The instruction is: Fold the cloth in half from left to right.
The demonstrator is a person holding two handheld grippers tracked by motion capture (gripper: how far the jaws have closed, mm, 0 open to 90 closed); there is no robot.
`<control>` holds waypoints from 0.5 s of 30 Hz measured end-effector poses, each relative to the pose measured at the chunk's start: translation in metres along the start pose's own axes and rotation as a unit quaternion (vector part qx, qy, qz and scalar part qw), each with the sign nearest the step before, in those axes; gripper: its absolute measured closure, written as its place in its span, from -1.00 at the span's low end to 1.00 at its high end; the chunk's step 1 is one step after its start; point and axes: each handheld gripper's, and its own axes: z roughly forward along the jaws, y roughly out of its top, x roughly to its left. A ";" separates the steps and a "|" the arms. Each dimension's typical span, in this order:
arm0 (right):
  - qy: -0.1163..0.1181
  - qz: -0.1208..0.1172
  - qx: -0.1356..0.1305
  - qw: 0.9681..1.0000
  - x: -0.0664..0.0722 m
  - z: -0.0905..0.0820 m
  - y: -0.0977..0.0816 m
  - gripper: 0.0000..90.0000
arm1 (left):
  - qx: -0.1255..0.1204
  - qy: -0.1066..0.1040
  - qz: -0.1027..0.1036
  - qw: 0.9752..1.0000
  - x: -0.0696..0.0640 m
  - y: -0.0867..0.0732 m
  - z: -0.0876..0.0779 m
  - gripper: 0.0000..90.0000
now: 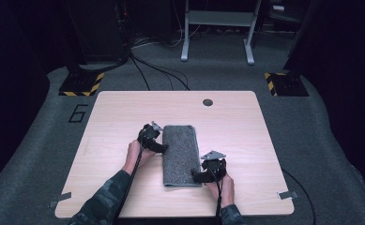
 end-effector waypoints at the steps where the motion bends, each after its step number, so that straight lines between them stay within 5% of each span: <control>1: 0.000 -0.003 -0.002 1.000 0.000 0.002 0.002 -0.83 | 0.000 0.001 -0.005 1.000 0.000 -0.001 -0.001 -0.66; 7: 0.000 0.000 -0.003 1.000 0.000 0.002 0.001 -0.83 | -0.015 -0.016 -0.016 1.000 -0.001 -0.007 -0.019 -0.68; 15: 0.001 0.000 -0.002 1.000 0.000 0.001 0.001 -0.82 | -0.026 -0.067 0.028 0.997 -0.043 -0.031 -0.049 -0.68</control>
